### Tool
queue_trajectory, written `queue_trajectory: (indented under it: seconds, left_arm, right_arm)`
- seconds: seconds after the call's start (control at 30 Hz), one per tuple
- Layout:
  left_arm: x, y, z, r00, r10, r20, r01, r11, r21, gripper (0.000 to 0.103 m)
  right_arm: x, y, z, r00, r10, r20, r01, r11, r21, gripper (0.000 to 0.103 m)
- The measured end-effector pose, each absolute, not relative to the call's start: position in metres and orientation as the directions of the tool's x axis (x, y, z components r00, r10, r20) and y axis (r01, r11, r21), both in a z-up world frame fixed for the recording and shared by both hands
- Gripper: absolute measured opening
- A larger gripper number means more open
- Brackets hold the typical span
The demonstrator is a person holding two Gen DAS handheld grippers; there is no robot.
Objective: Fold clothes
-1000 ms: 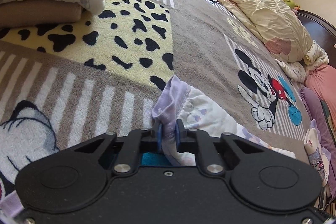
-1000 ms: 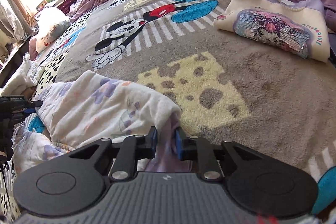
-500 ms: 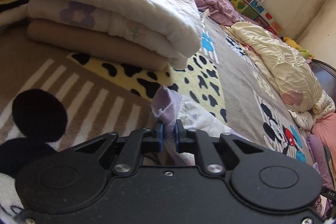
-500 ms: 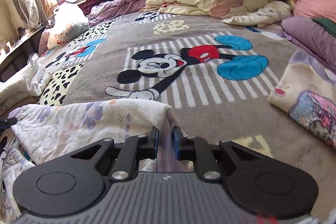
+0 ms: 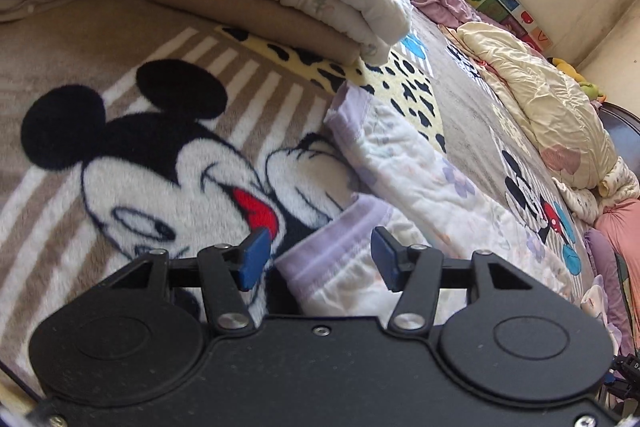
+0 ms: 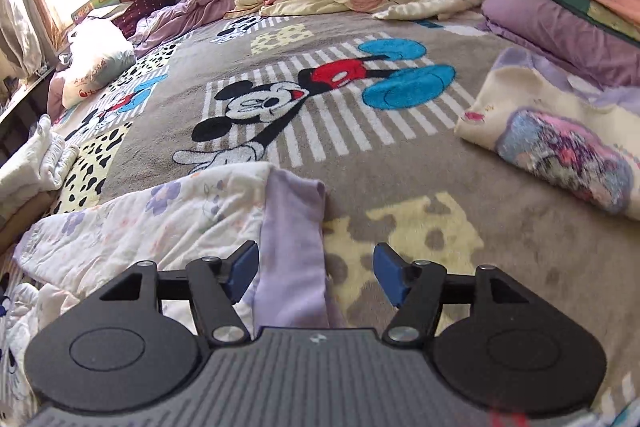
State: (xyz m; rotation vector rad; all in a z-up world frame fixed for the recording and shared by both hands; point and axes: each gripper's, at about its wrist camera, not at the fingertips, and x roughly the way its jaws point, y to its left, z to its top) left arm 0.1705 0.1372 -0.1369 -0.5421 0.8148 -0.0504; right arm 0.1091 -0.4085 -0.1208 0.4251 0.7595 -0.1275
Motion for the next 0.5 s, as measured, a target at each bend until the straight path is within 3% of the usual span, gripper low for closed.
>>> queue_trajectory:
  seconds: [0.1, 0.13, 0.23, 0.37, 0.5]
  left_arm:
    - [0.165, 0.123, -0.14, 0.691, -0.231, -0.685, -0.152, 0.88, -0.45, 0.048]
    - [0.164, 0.119, -0.139, 0.691, -0.223, -0.687, -0.151, 0.886, -0.439, 0.031]
    - [0.156, 0.116, -0.13, 0.713, -0.215, -0.667, -0.141, 0.888, -0.438, 0.009]
    - [0.132, 0.13, -0.109, 0.762, -0.181, -0.622, -0.167, 0.873, -0.458, 0.008]
    - [0.104, 0.153, -0.104, 0.783, -0.168, -0.599, -0.213, 0.832, -0.512, 0.008]
  right_arm:
    - [0.08, -0.412, -0.136, 0.71, 0.099, -0.697, 0.275, 0.872, 0.404, 0.065]
    - [0.076, -0.41, -0.14, 0.707, 0.107, -0.7, 0.276, 0.869, 0.411, 0.065]
    - [0.069, -0.401, -0.152, 0.696, 0.121, -0.708, 0.279, 0.863, 0.421, 0.063]
    - [0.073, -0.386, -0.149, 0.702, 0.123, -0.702, 0.257, 0.875, 0.41, 0.046]
    - [0.075, -0.377, -0.144, 0.693, 0.127, -0.71, 0.233, 0.892, 0.387, 0.046]
